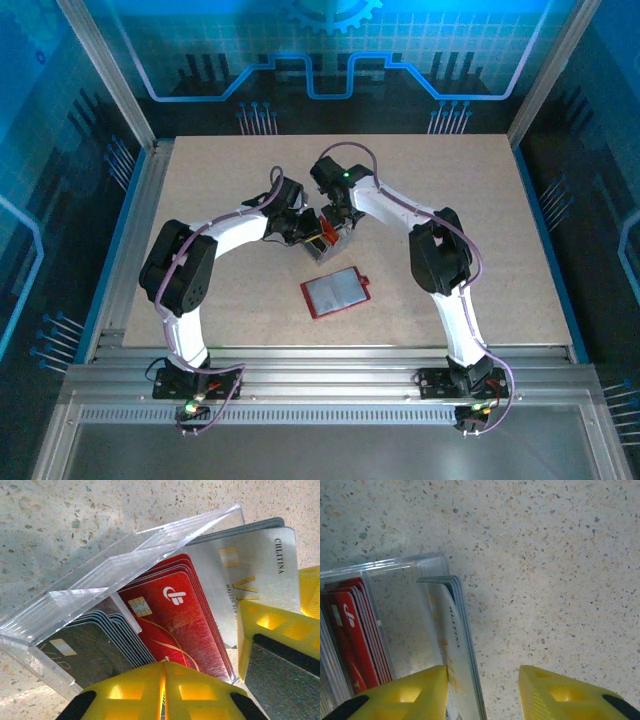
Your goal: Put the credit cards into the card holder
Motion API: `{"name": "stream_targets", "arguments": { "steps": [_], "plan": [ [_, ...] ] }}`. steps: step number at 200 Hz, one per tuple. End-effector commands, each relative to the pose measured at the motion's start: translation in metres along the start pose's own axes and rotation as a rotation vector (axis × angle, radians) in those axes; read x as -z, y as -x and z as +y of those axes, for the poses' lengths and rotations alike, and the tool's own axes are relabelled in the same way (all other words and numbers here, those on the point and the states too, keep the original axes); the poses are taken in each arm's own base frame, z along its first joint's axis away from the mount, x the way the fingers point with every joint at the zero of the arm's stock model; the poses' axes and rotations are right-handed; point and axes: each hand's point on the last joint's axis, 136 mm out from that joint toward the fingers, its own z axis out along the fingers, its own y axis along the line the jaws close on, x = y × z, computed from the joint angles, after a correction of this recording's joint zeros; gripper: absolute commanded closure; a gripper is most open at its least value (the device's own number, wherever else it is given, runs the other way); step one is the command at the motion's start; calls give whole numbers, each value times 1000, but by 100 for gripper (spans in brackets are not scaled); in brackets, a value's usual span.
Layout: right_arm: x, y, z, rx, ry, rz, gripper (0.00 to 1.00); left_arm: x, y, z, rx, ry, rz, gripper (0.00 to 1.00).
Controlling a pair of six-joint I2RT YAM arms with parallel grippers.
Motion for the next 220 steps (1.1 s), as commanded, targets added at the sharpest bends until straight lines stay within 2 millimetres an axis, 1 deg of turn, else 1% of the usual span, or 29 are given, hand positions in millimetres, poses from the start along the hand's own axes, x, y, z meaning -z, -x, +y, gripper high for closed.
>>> {"name": "stream_targets", "arguments": {
  "steps": [1, 90, 137, 152, 220],
  "plan": [
    [25, 7, -21, -9, -47, -36, 58, -10, -13, 33, 36, 79, 50, 89],
    [31, 9, -19, 2, -46, -42, 59, -11, -14, 35, 42, 80, 52, 89],
    [34, 10, -16, 10, -37, -45, 66, -11, -13, 35, 43, 81, 52, 89],
    [35, 10, -13, 13, -26, -45, 71, -11, -13, 36, 45, 82, 52, 89],
    [41, 11, -6, 26, -6, -53, 78, -11, -13, 35, 44, 81, 53, 89]
  ]
}}
